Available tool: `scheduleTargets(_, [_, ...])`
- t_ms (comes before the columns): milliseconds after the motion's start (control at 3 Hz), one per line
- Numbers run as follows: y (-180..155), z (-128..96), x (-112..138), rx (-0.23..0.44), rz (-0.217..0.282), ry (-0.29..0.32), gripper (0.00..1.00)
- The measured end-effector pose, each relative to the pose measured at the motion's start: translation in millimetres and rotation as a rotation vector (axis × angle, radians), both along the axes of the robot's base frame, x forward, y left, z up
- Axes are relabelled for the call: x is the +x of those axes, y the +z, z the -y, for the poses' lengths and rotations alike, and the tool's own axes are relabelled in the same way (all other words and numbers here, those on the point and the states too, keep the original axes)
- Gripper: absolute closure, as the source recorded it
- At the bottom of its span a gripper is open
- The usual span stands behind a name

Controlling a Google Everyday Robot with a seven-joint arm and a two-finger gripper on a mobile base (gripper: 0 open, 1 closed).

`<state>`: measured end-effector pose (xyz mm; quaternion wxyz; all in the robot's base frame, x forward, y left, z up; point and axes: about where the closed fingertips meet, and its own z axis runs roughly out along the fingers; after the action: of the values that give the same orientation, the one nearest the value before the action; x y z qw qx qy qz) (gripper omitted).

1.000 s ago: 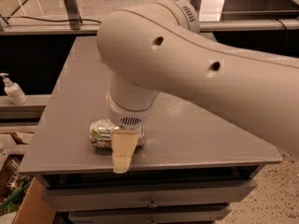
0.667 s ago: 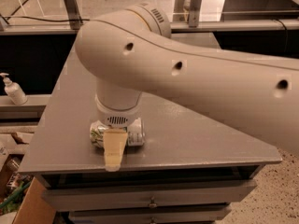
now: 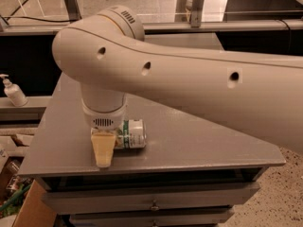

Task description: Place 7up can upright

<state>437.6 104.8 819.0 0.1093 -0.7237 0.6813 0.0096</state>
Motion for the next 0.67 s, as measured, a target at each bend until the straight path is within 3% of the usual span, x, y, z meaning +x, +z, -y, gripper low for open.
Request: scheduleTargets(667, [7.2, -6.9, 9.8, -0.001, 0.010, -0.018, 0.65])
